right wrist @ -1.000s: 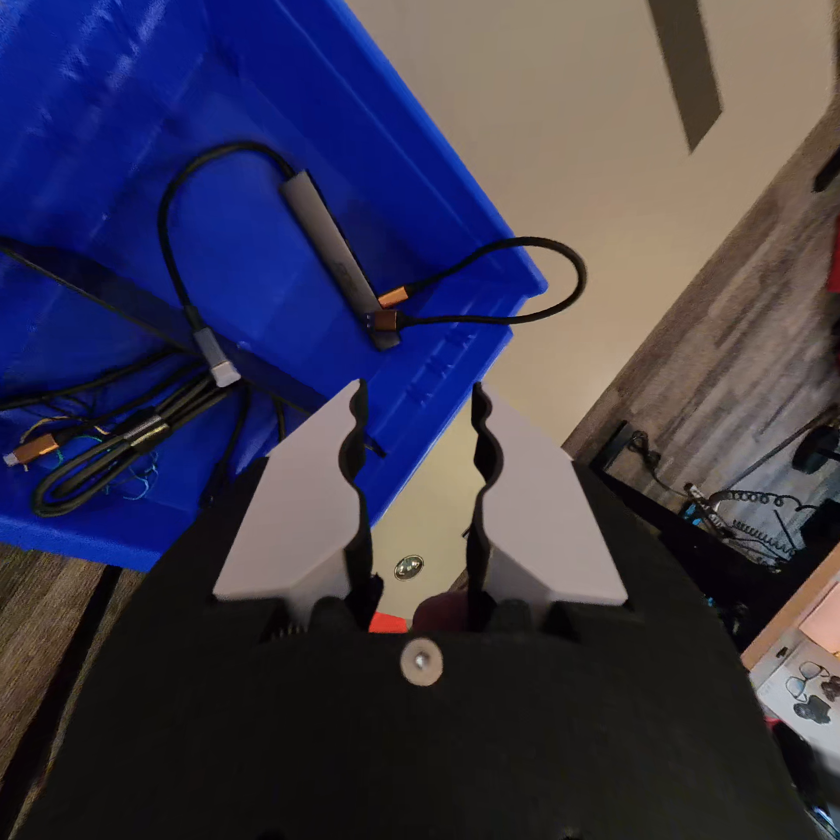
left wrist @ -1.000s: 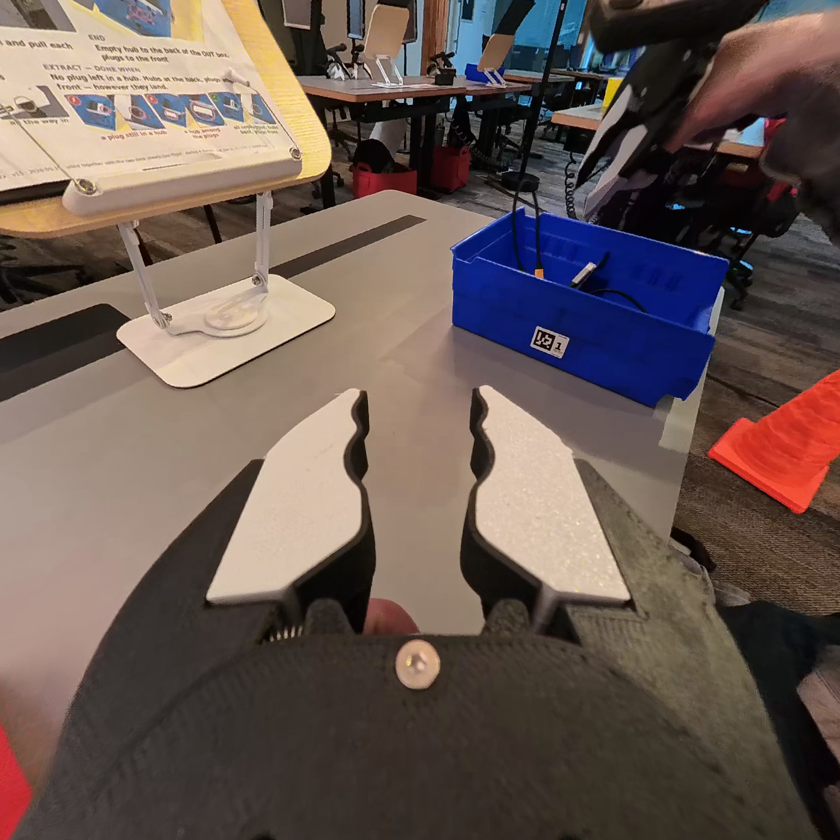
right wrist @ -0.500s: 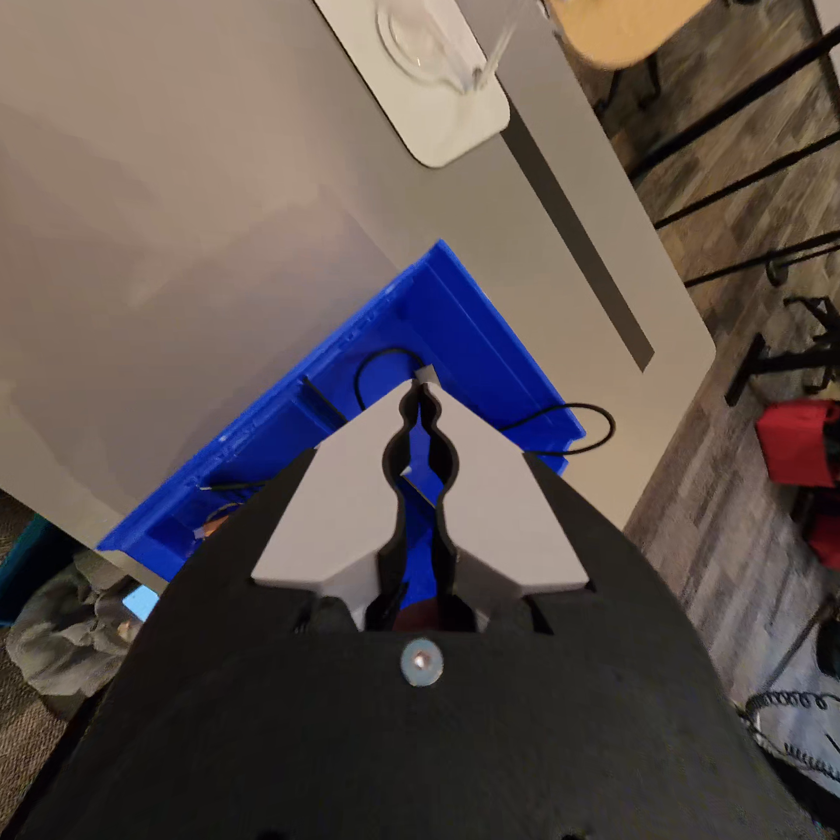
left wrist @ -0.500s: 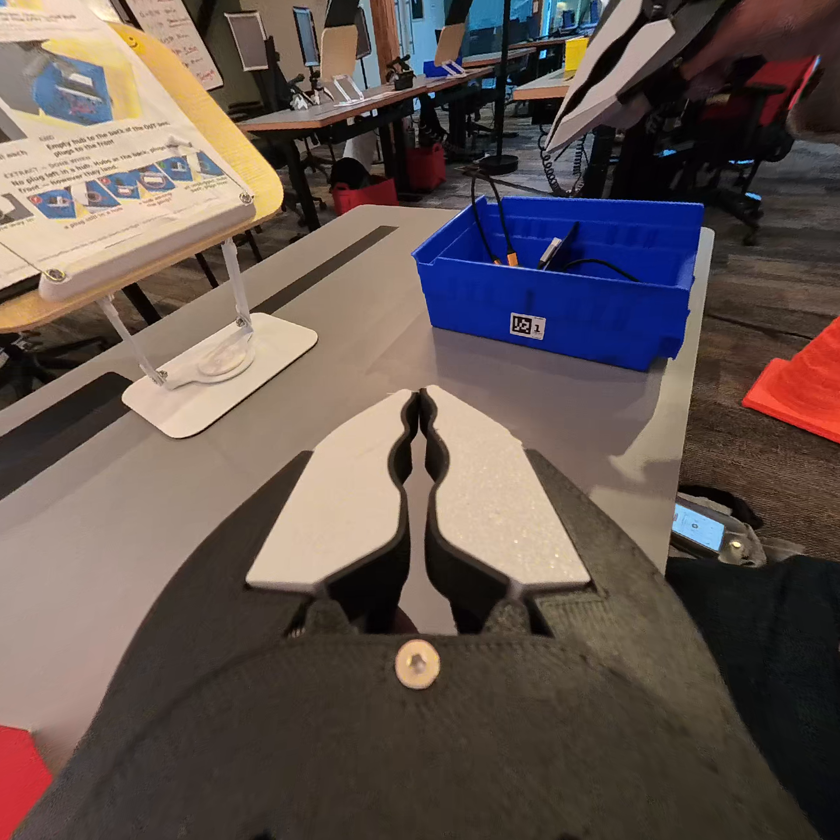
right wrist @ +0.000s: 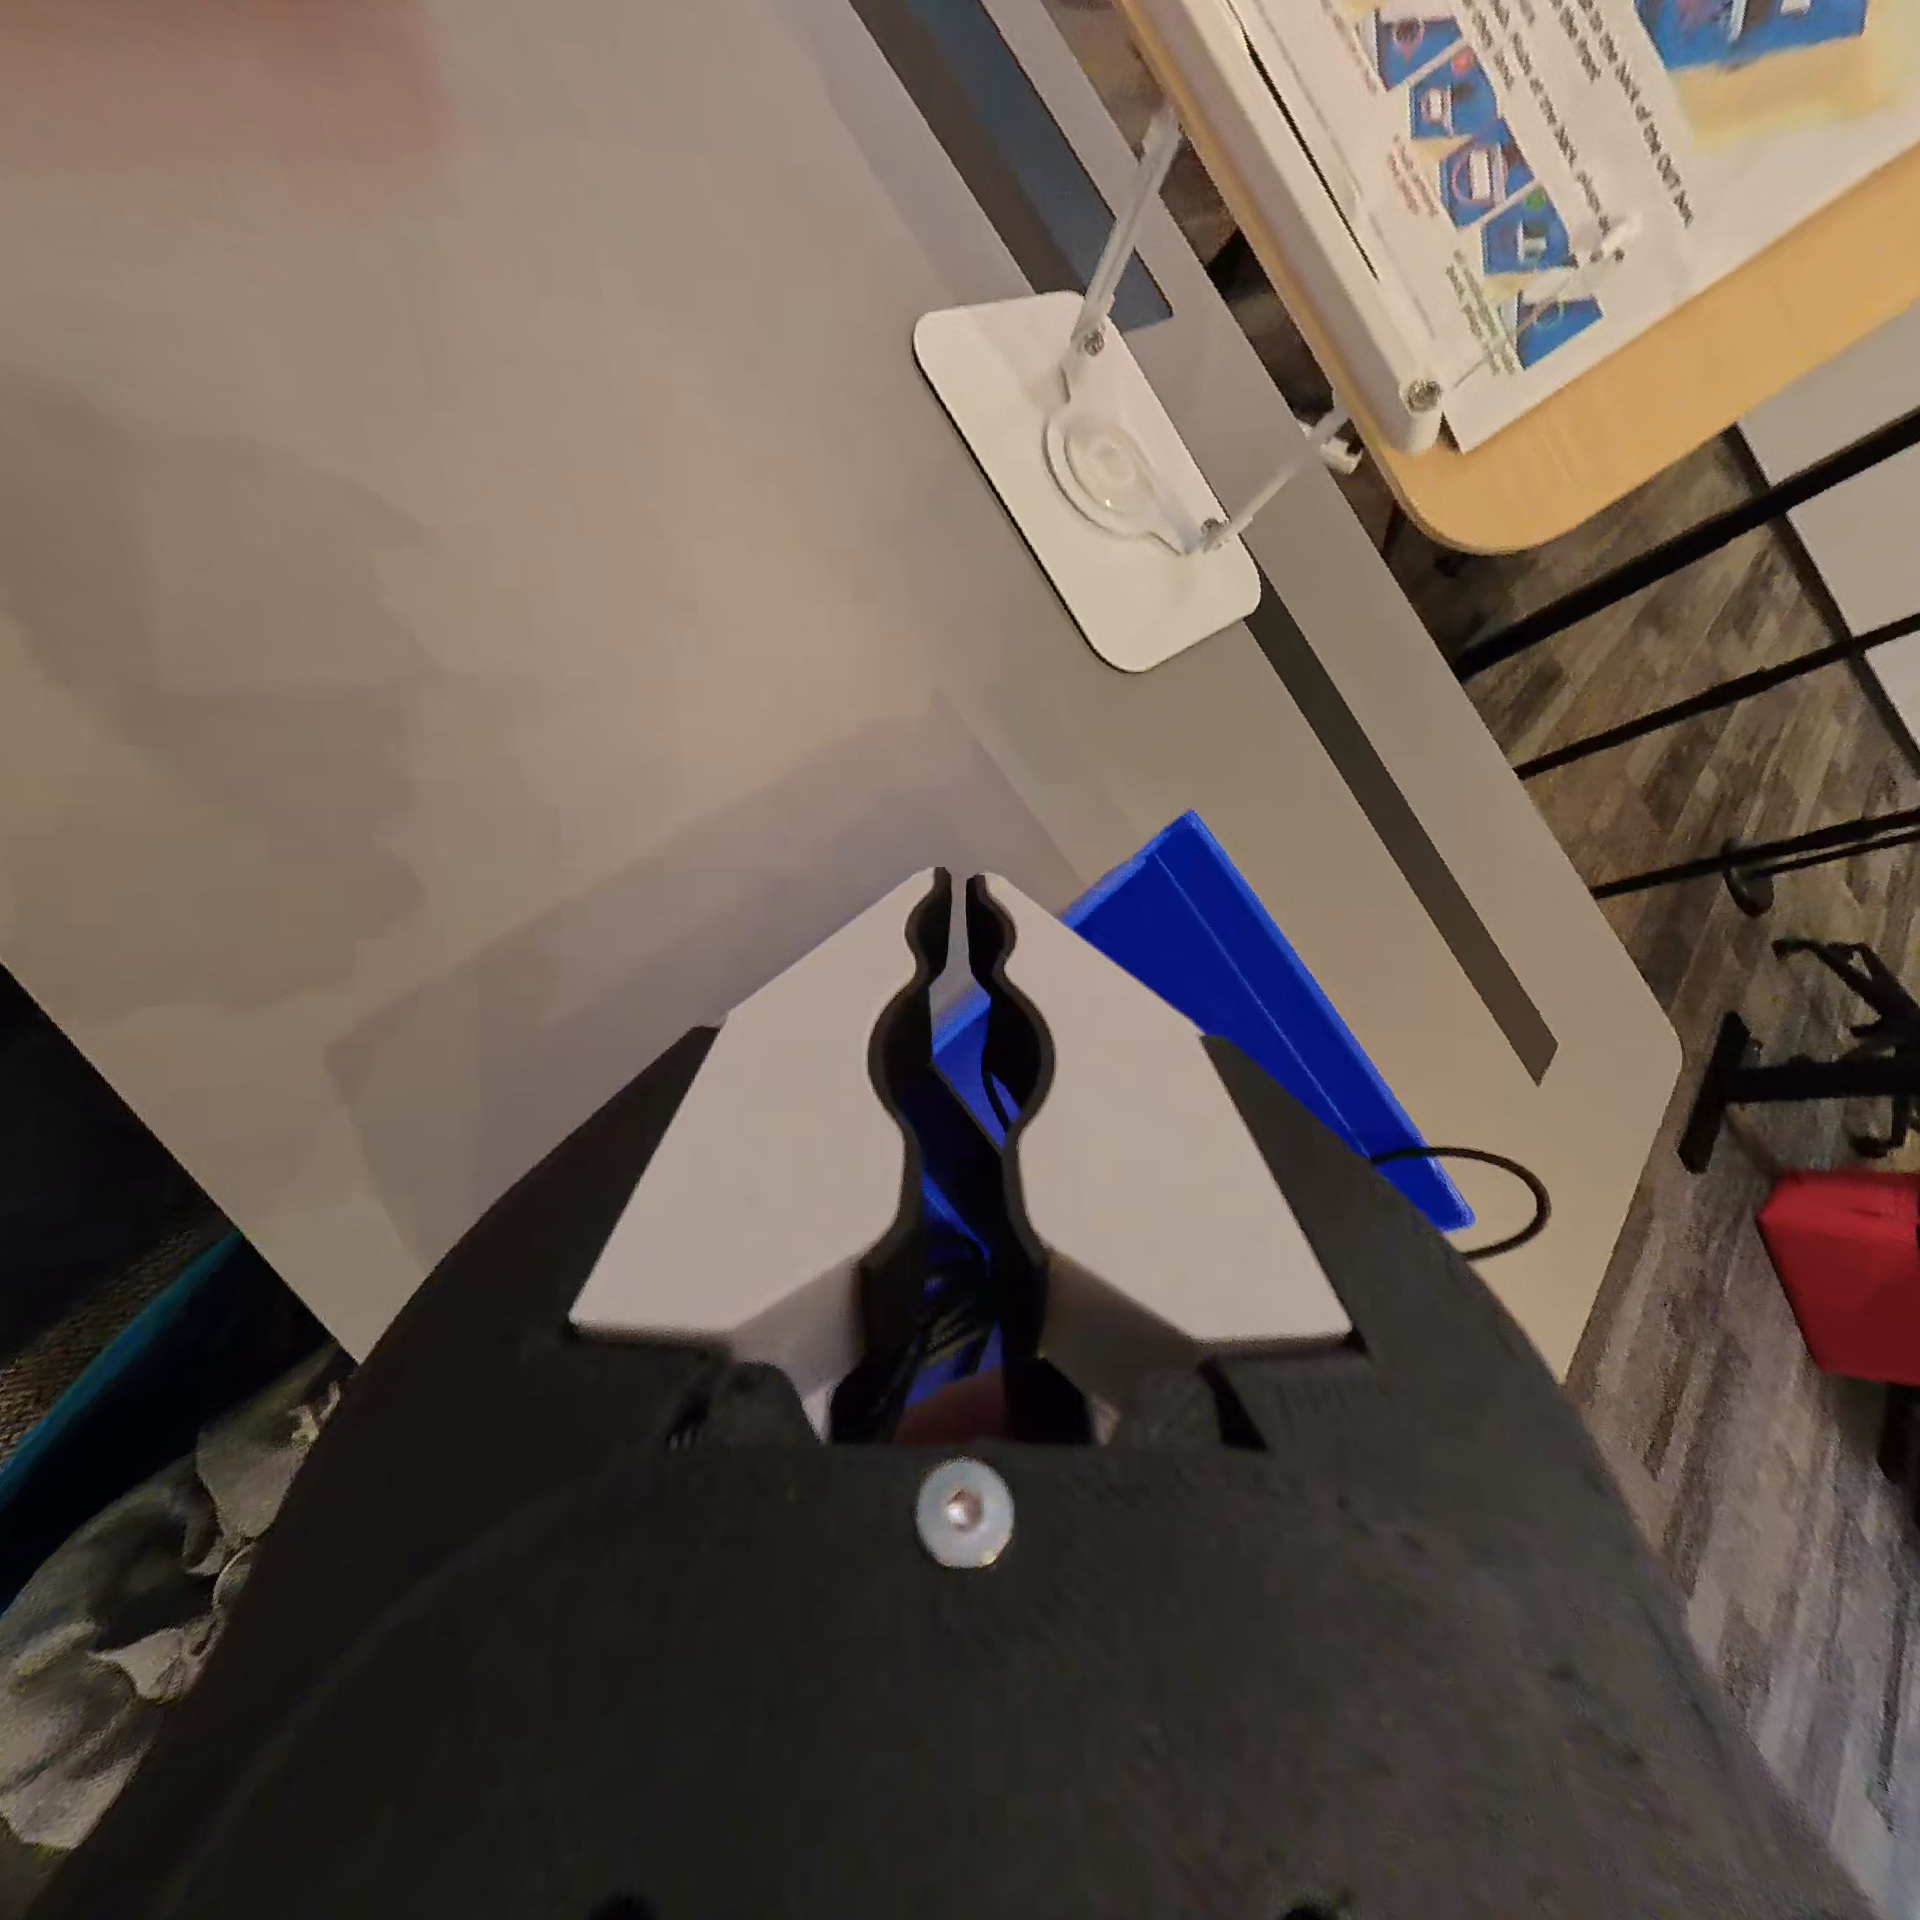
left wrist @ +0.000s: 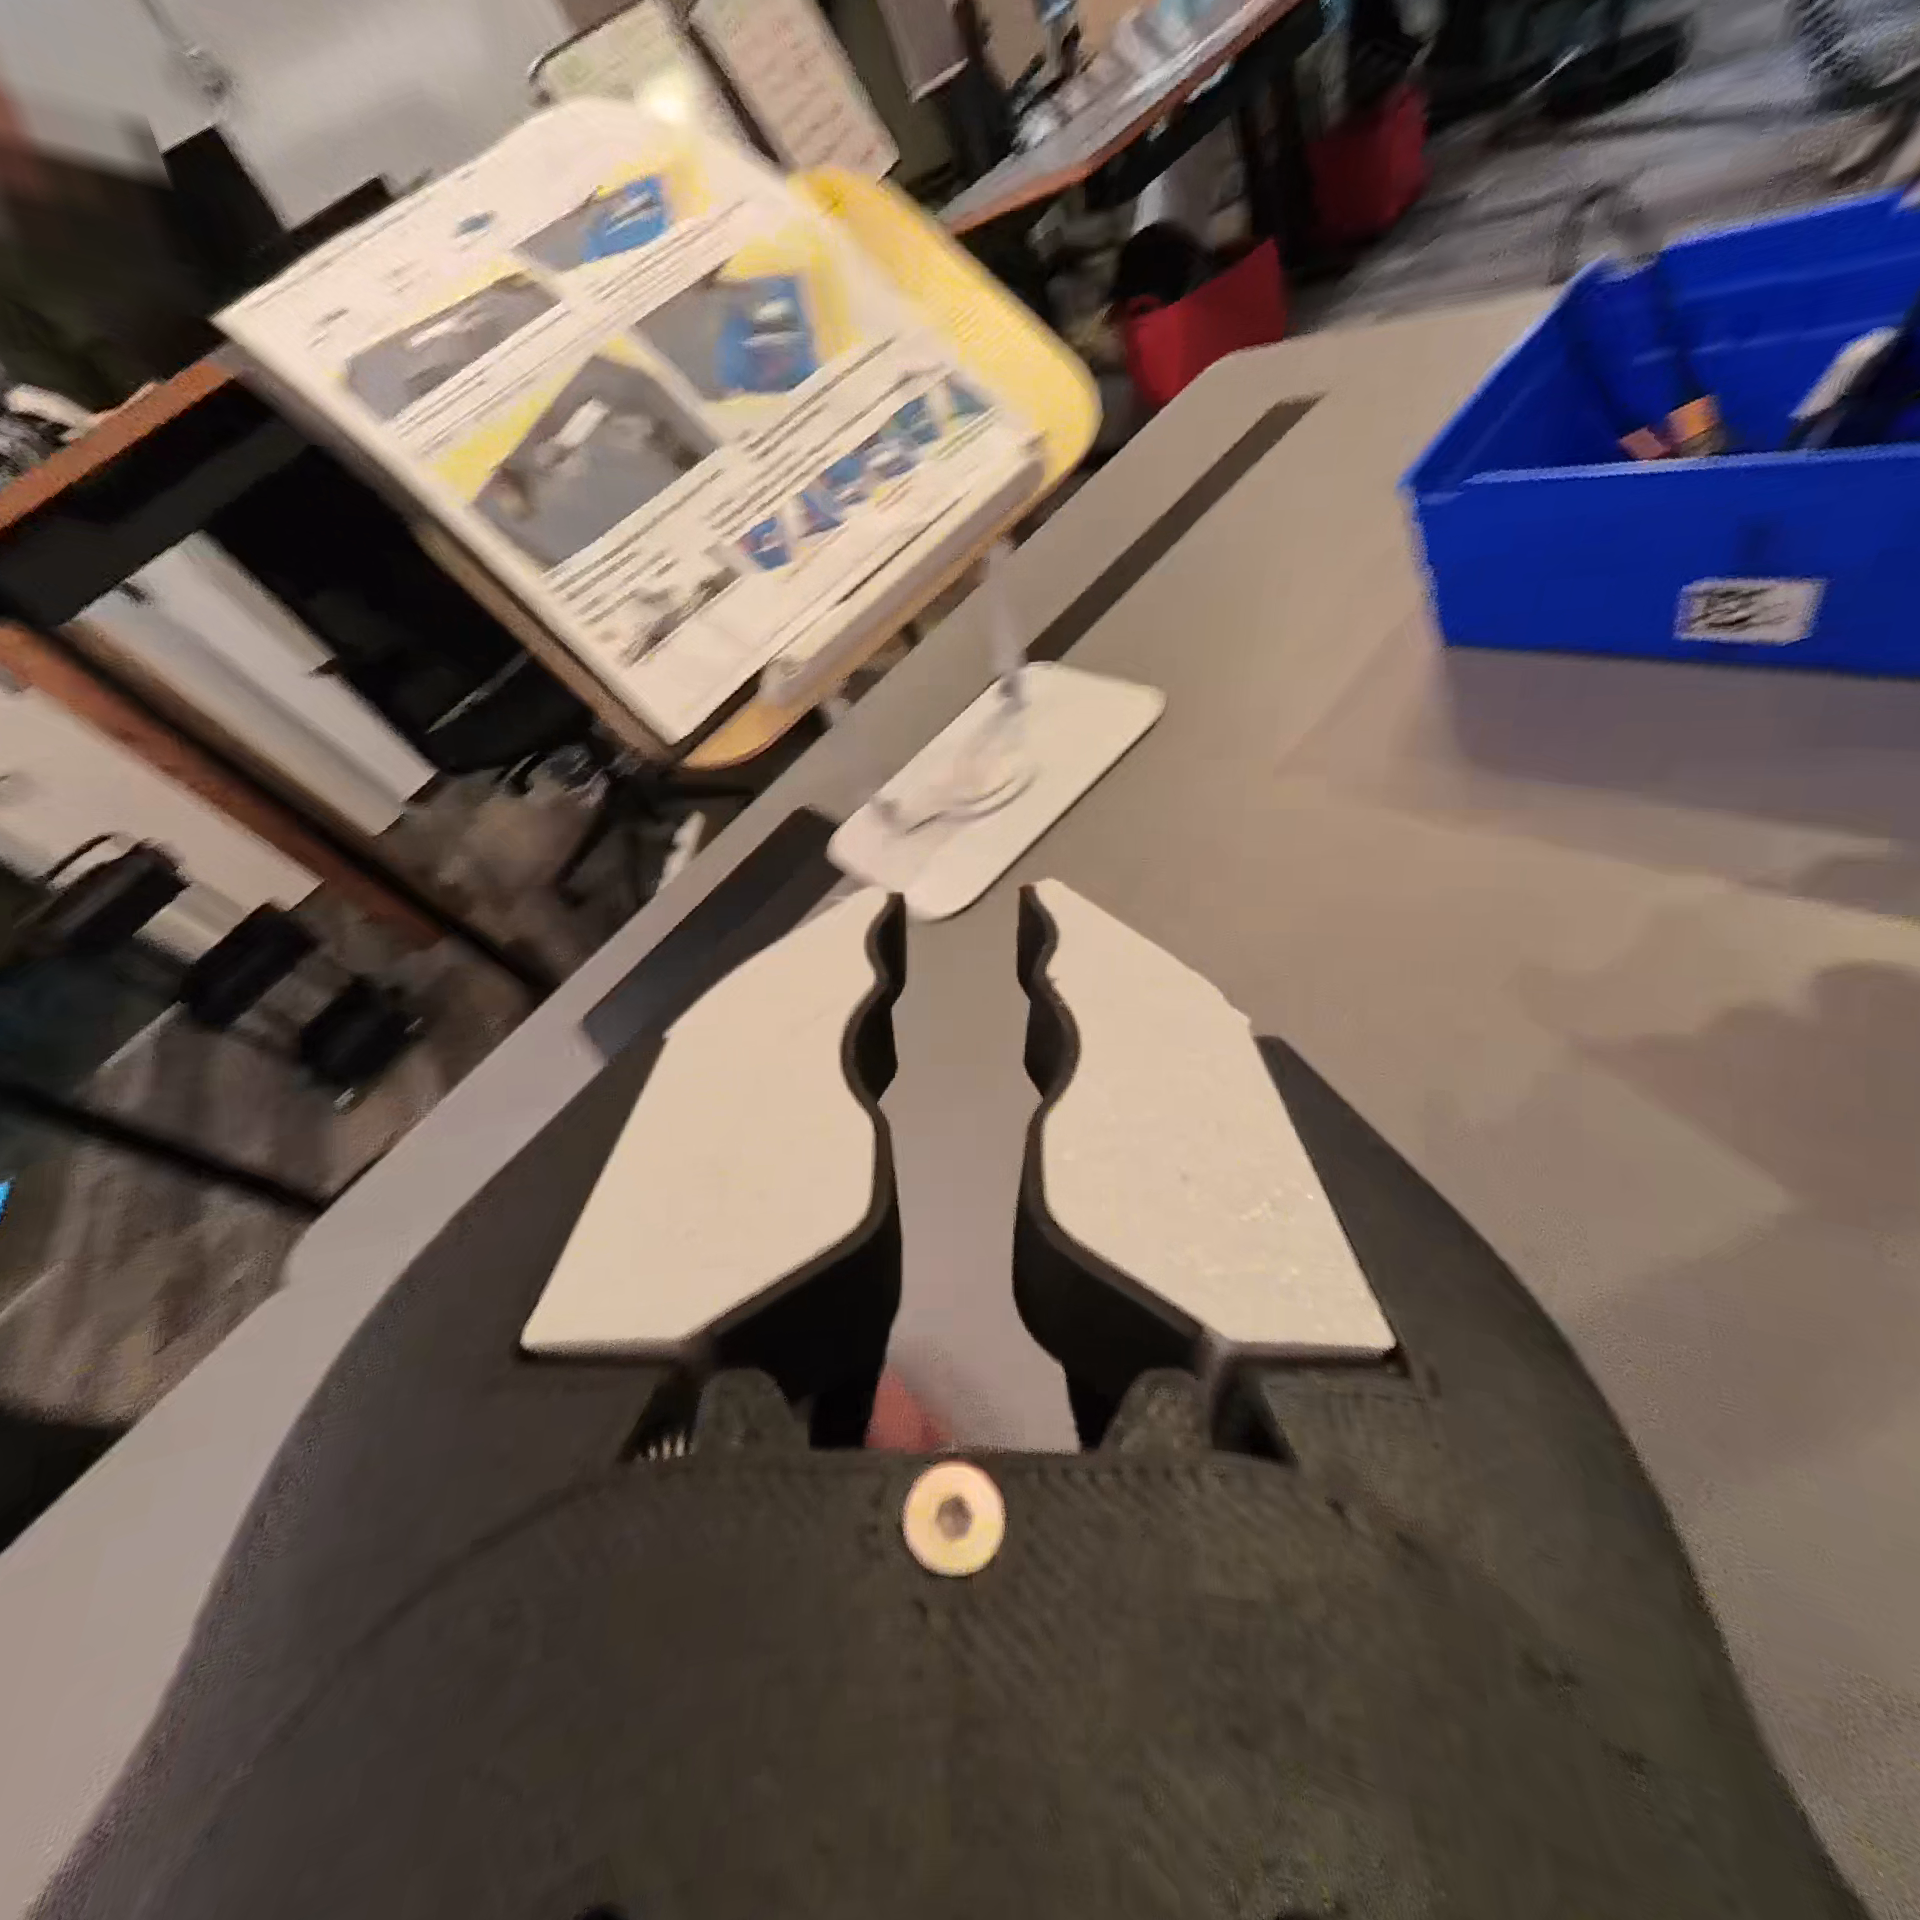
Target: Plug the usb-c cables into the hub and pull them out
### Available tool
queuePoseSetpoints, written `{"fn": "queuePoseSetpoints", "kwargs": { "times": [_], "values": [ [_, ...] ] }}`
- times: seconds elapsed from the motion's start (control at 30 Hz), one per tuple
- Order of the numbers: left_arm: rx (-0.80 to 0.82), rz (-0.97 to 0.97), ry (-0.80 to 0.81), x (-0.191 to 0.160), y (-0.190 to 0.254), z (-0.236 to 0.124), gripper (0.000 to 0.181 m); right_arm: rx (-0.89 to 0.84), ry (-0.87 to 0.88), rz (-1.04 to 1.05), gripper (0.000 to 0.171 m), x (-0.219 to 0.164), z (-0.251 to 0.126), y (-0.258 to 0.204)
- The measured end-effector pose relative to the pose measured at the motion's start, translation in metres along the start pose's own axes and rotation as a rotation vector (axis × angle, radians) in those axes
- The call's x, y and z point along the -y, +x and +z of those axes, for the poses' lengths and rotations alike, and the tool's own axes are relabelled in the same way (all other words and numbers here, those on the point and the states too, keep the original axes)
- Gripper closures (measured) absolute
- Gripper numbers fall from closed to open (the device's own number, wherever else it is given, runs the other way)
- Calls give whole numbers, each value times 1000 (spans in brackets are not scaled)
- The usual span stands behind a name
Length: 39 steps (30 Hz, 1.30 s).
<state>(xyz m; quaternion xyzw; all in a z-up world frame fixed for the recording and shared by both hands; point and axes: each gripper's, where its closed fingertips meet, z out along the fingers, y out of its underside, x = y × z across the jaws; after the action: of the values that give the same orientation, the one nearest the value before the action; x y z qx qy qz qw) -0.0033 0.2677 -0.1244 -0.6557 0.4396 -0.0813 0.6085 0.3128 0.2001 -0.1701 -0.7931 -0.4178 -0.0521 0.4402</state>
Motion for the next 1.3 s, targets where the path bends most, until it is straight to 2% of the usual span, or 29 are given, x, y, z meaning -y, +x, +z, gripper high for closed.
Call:
{"fn": "queuePoseSetpoints", "kwargs": {
  "times": [0.03, 0.23, 0.43, 0.5, 0.6, 0.83, 1.03, 1.23, 1.3],
  "values": [
    [39, 2, -41, -8, -19, -6, 160, 4, 12, -1, 170, 1, 1, -3],
    [181, -36, -343, -92, -105, -39, 157, 36, 38, -10, 169, -3, 6, -19],
    [86, -27, -768, -209, -134, -40, 142, 58, 70, -23, 168, -2, 8, -32],
    [40, -46, -841, -233, -136, -34, 142, 62, 77, -24, 168, -2, 10, -35],
    [4, -87, -884, -255, -140, -20, 143, 76, 68, -29, 168, -5, 14, -40],
    [-5, 122, -1136, -315, -151, -10, 146, 83, 79, -30, 168, -4, 17, -45],
    [47, 208, -1237, -339, -155, -8, 150, 81, 86, -27, 168, -5, 19, -45],
    [92, 275, -1245, -349, -160, 2, 176, 79, 88, -30, 168, -5, 21, -45],
    [106, 320, -1254, -350, -162, 3, 177, 74, 88, -32, 168, -5, 21, -45]
  ]
}}
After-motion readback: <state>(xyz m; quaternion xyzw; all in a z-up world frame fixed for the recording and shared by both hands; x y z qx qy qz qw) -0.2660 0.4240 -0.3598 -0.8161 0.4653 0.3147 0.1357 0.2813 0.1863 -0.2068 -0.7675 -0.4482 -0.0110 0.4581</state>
